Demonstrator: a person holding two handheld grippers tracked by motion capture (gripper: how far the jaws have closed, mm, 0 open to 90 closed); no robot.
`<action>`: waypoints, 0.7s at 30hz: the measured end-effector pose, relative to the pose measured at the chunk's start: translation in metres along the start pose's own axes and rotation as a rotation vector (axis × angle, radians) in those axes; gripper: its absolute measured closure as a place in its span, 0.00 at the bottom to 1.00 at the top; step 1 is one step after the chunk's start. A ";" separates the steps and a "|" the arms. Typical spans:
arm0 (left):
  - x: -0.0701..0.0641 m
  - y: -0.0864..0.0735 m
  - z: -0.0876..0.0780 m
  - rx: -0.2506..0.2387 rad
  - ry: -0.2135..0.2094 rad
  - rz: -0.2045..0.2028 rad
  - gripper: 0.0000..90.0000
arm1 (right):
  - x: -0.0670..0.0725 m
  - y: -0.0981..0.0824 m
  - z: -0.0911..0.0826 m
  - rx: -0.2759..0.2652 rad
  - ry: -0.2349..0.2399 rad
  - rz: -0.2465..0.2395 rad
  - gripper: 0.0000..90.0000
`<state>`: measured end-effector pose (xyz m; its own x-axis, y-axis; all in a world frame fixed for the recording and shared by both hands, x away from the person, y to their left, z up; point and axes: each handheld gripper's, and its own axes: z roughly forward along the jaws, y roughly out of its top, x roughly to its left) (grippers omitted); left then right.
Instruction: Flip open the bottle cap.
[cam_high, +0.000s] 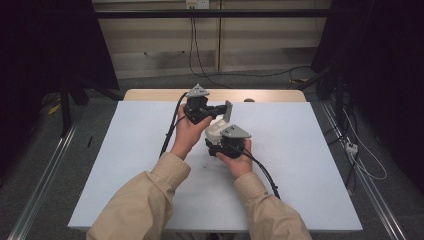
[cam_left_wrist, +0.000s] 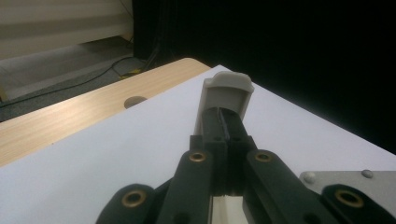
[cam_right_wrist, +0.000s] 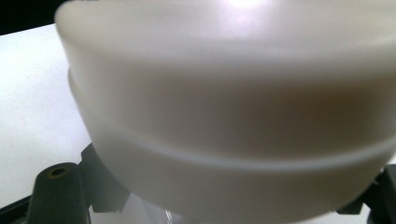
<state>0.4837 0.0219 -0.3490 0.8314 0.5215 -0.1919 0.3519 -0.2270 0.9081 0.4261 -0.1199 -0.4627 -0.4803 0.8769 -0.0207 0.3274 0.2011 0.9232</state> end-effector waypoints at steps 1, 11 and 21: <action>0.000 0.000 0.000 -0.001 -0.001 0.000 1.00 | 0.000 0.000 0.000 0.000 0.000 0.000 0.21; 0.002 0.001 0.005 0.001 -0.001 0.000 1.00 | 0.000 0.000 0.000 0.000 -0.001 0.000 0.21; 0.002 0.003 0.009 0.003 -0.002 0.001 1.00 | 0.000 0.000 0.000 0.000 -0.002 -0.001 0.21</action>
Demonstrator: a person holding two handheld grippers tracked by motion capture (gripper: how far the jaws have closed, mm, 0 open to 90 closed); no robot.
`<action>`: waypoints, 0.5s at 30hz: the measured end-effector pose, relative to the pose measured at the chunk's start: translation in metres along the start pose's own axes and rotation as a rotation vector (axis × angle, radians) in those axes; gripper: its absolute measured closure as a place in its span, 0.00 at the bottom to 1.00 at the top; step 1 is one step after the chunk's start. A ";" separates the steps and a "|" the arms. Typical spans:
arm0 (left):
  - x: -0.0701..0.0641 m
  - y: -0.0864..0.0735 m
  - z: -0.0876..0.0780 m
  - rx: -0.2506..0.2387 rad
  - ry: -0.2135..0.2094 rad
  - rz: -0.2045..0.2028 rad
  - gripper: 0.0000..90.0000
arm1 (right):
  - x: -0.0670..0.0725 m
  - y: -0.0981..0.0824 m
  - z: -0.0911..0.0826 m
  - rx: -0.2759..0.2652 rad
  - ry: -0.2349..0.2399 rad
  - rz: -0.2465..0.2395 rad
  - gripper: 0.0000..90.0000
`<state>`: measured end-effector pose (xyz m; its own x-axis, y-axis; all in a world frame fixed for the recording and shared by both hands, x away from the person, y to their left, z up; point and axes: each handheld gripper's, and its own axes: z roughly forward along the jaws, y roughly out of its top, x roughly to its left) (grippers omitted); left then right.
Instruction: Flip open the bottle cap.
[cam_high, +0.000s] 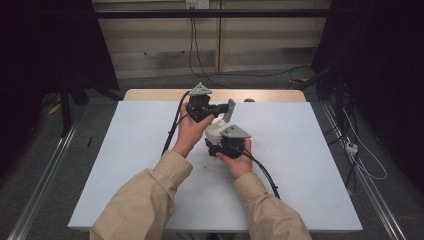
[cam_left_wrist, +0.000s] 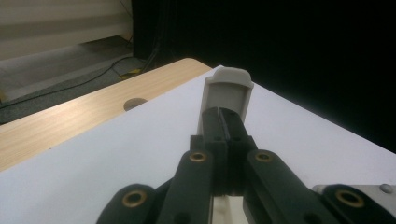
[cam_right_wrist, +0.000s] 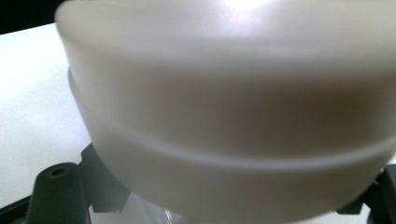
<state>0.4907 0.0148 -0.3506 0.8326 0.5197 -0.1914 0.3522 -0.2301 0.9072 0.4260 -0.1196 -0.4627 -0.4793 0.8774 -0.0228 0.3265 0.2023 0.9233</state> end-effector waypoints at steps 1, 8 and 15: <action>0.000 0.000 0.001 -0.001 -0.001 -0.001 1.00 | 0.000 0.000 0.000 0.000 0.000 0.000 0.21; 0.001 -0.001 0.006 0.007 -0.010 0.001 1.00 | 0.000 0.000 0.000 0.001 0.001 0.001 0.21; 0.002 -0.001 0.010 0.008 -0.013 0.003 1.00 | 0.000 0.000 0.000 0.002 0.001 0.003 0.21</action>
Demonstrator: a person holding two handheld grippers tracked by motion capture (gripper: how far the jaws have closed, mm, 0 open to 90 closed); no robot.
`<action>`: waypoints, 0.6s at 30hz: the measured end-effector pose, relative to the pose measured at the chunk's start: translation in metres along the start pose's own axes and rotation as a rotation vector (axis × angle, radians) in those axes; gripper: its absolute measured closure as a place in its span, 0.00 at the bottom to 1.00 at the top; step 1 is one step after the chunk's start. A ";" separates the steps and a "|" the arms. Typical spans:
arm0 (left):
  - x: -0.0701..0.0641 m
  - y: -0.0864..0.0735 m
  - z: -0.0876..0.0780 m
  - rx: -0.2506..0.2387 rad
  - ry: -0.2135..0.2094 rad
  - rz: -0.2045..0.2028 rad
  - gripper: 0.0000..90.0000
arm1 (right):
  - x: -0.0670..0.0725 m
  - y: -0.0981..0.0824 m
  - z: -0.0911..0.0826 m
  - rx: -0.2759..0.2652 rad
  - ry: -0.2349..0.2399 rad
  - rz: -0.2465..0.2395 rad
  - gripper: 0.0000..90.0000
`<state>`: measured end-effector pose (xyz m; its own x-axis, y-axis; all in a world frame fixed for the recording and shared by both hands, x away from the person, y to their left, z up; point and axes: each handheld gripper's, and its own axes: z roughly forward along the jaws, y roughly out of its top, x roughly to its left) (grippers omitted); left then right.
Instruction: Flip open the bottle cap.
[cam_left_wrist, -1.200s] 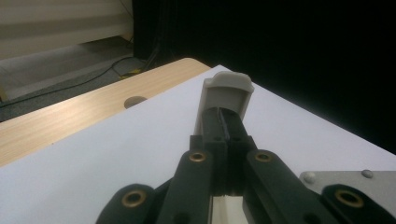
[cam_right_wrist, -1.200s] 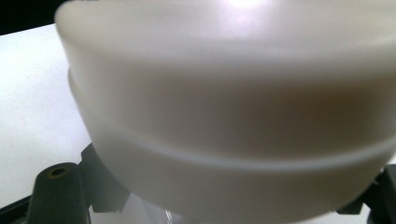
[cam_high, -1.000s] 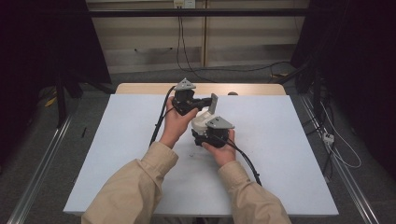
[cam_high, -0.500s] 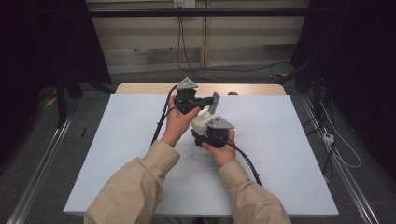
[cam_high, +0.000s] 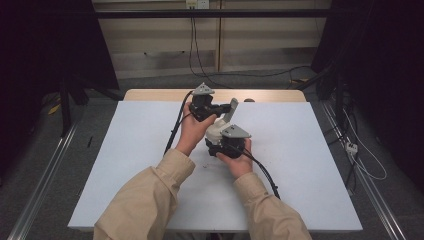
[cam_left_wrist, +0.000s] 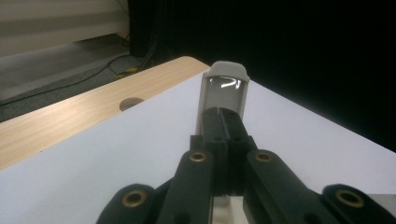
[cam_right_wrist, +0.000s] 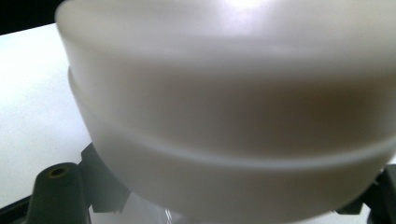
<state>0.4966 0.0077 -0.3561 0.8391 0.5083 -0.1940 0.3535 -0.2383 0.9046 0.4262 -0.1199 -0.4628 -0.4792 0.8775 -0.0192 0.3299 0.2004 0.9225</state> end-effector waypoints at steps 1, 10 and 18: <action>0.000 0.000 0.000 0.000 0.000 0.000 1.00 | 0.000 0.000 0.000 0.000 0.000 0.001 0.21; 0.001 -0.001 0.005 0.002 -0.001 -0.002 1.00 | 0.000 0.000 0.000 0.001 0.000 0.004 0.21; 0.001 -0.002 0.008 0.004 -0.002 -0.003 1.00 | 0.000 0.000 0.000 0.001 -0.001 0.000 0.21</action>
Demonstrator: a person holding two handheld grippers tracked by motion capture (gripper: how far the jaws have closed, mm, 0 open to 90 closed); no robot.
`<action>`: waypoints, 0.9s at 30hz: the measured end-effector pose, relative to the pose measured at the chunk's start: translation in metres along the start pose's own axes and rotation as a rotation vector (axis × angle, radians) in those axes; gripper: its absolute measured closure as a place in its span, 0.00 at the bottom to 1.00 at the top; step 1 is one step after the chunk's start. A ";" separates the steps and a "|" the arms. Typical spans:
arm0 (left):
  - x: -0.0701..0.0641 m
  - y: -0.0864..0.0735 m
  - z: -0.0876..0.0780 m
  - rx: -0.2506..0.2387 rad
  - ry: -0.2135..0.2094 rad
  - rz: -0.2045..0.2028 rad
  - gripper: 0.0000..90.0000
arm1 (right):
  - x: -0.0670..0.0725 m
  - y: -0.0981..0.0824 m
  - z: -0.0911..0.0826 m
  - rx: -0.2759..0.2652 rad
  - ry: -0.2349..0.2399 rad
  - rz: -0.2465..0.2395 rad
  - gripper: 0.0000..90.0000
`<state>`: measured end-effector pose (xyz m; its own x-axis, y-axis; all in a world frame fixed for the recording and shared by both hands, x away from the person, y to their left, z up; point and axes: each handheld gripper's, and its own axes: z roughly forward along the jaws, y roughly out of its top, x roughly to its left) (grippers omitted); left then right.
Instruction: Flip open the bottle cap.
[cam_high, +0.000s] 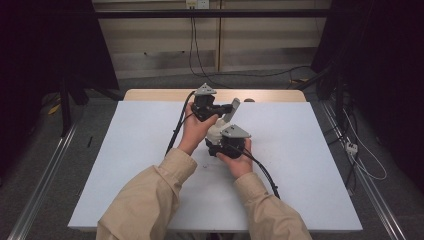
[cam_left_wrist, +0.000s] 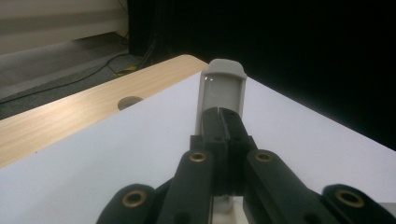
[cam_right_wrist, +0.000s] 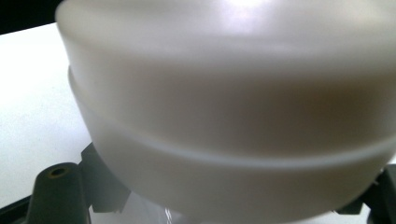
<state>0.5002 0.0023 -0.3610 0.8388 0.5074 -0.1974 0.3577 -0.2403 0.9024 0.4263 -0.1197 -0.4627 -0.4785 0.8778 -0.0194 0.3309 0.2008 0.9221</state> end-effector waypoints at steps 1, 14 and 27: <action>0.000 0.000 0.000 0.001 0.000 0.001 1.00 | 0.000 0.000 0.000 0.000 0.000 0.000 0.21; 0.001 -0.001 0.004 0.006 -0.002 0.003 1.00 | 0.000 0.000 0.000 0.001 0.000 0.000 0.21; 0.002 0.000 0.008 0.019 -0.004 0.011 1.00 | -0.001 0.000 0.000 0.001 0.001 0.008 0.21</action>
<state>0.5045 -0.0032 -0.3646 0.8440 0.5018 -0.1892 0.3565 -0.2613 0.8970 0.4265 -0.1203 -0.4628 -0.4771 0.8788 -0.0119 0.3354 0.1946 0.9218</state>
